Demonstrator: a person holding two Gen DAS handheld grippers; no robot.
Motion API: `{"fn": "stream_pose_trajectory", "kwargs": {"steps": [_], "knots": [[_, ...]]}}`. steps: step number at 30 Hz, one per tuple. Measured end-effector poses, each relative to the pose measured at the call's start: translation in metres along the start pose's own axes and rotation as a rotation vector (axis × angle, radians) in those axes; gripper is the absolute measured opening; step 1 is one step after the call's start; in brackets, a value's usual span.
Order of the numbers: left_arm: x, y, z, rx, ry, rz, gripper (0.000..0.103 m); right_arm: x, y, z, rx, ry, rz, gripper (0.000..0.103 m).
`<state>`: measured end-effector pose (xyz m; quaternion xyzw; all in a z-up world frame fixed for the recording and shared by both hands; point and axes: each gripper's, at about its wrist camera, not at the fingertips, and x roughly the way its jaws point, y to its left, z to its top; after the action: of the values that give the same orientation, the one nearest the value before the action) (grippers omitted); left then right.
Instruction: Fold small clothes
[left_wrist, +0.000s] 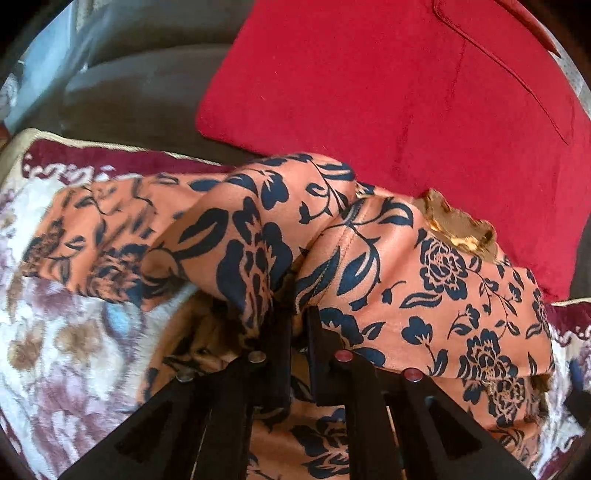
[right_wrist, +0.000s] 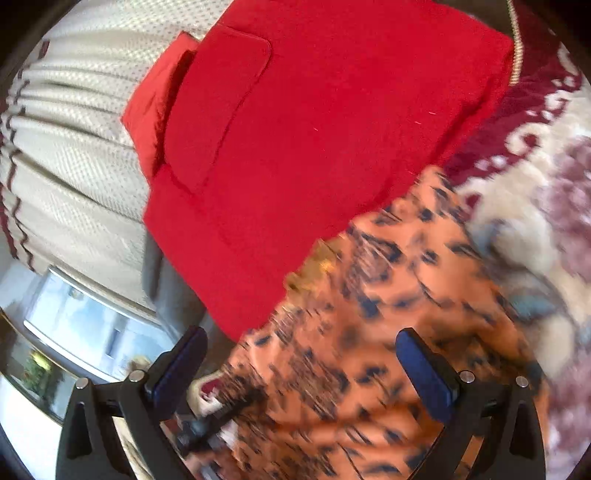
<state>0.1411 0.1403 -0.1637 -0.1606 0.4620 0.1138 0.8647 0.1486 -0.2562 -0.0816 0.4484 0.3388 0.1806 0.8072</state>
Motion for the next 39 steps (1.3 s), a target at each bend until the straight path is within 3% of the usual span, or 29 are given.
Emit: {"fn": "stream_pose_trajectory", "kwargs": {"steps": [2, 3, 5, 6, 10, 12, 16, 19, 20, 21, 23, 25, 27, 30, 32, 37, 39], "knots": [[-0.003, 0.003, -0.002, -0.003, -0.010, 0.023, 0.008, 0.030, -0.004, 0.017, 0.050, 0.075, 0.090, 0.103], [-0.005, 0.006, -0.003, -0.008, -0.005, 0.022, 0.008, 0.040, -0.008, 0.020, 0.067, 0.099, 0.093, 0.103], [-0.007, 0.008, -0.003, -0.002, 0.000, 0.012, 0.008, 0.077, -0.032, 0.018, 0.111, 0.222, -0.038, 0.101], [-0.009, 0.007, -0.002, 0.009, -0.004, 0.012, 0.009, 0.098, -0.048, 0.011, 0.154, 0.323, -0.136, 0.101], [0.005, 0.007, 0.005, -0.011, 0.002, -0.009, 0.011, 0.081, -0.012, 0.012, 0.030, 0.223, -0.091, 0.101], [0.009, 0.013, 0.005, -0.015, 0.010, -0.031, 0.011, 0.083, 0.003, 0.010, -0.030, 0.220, -0.087, 0.101], [0.001, 0.027, 0.013, -0.046, 0.049, -0.134, 0.013, 0.115, -0.021, -0.001, -0.024, 0.331, -0.254, 0.101], [-0.015, 0.041, 0.016, -0.061, 0.054, -0.188, 0.021, 0.096, -0.002, -0.005, -0.096, 0.248, -0.242, 0.101], [-0.025, 0.049, 0.016, -0.063, 0.031, -0.219, 0.029, 0.090, 0.007, -0.009, -0.125, 0.235, -0.228, 0.101], [-0.033, 0.057, 0.014, -0.071, 0.012, -0.236, 0.045, 0.084, 0.015, -0.014, -0.155, 0.226, -0.217, 0.101], [-0.049, 0.089, 0.011, -0.141, -0.052, -0.240, 0.063, 0.077, 0.024, -0.025, -0.208, 0.219, -0.220, 0.101], [-0.054, 0.131, 0.012, -0.261, -0.091, -0.254, 0.064, 0.069, 0.028, -0.040, -0.250, 0.217, -0.228, 0.101], [-0.045, 0.162, 0.014, -0.370, -0.067, -0.278, 0.064, 0.064, 0.029, -0.051, -0.266, 0.214, -0.228, 0.101], [-0.023, 0.216, 0.016, -0.612, -0.039, -0.366, 0.064, 0.063, 0.024, -0.070, -0.271, 0.217, -0.230, 0.101], [-0.008, 0.240, 0.013, -0.730, -0.026, -0.368, 0.063, 0.065, 0.020, -0.075, -0.262, 0.224, -0.235, 0.101], [0.000, 0.259, -0.001, -0.839, -0.004, -0.337, 0.064, 0.063, 0.022, -0.075, -0.259, 0.220, -0.239, 0.101], [0.000, 0.255, -0.005, -0.832, -0.011, -0.340, 0.064, 0.063, 0.022, -0.075, -0.258, 0.219, -0.240, 0.101]]}}
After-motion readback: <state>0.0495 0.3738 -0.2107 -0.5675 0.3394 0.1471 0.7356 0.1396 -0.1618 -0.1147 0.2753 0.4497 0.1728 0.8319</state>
